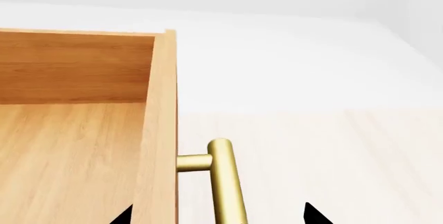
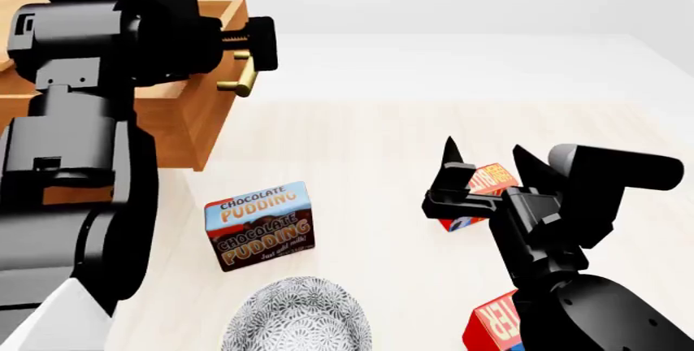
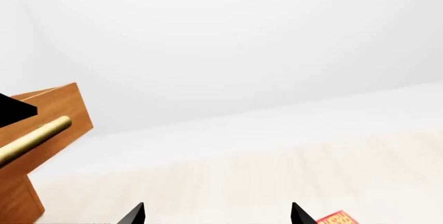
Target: Put the butter at the front in the top drawer of the cabinet and close it.
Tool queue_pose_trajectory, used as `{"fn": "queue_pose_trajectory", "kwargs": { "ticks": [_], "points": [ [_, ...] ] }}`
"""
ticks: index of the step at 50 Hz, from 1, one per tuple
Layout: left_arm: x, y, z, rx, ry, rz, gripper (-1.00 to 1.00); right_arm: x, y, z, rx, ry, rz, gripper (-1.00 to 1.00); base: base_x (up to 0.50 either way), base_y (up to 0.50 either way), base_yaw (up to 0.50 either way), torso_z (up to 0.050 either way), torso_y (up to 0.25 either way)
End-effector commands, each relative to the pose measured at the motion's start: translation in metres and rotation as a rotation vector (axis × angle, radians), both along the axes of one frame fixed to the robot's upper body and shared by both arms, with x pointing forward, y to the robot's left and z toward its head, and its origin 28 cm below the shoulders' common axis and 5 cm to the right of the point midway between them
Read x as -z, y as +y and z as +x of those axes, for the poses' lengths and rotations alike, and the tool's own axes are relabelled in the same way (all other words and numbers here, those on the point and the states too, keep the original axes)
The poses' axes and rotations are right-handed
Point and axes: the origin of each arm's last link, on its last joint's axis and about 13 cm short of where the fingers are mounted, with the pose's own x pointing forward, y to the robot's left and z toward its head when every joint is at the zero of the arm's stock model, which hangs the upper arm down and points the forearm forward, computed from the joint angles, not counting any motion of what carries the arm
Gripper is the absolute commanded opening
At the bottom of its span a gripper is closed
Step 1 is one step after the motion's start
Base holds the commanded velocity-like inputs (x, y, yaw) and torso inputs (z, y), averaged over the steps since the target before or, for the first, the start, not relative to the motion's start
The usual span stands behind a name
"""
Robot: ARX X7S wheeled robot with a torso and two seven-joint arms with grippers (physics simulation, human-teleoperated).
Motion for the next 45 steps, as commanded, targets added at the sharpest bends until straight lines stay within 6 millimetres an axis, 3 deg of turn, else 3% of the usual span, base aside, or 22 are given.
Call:
{"fn": "queue_pose_trajectory", "kwargs": {
  "ticks": [1,16,28,45],
  "points": [
    [0.013,-0.036,0.001,0.254,0.056,-0.259,1.00,0.002,-0.001,0.001,-0.001,0.005,0.003,1.00,0.00,0.00,-0.01,0.000,0.000],
    [0.009,-0.046,-0.003,0.291,0.047,-0.264,1.00,0.002,-0.001,-0.001,-0.001,0.003,0.006,1.00,0.00,0.00,0.00,-0.001,0.000],
    [-0.004,-0.038,-0.014,0.264,0.008,-0.234,1.00,-0.001,0.001,-0.004,-0.014,-0.003,0.002,1.00,0.00,0.00,-0.01,0.000,0.000],
    [-0.039,-0.019,-0.052,0.186,-0.116,-0.132,1.00,-0.006,0.002,-0.015,-0.031,-0.026,0.000,1.00,0.00,0.00,0.00,0.000,0.003]
  ]
}}
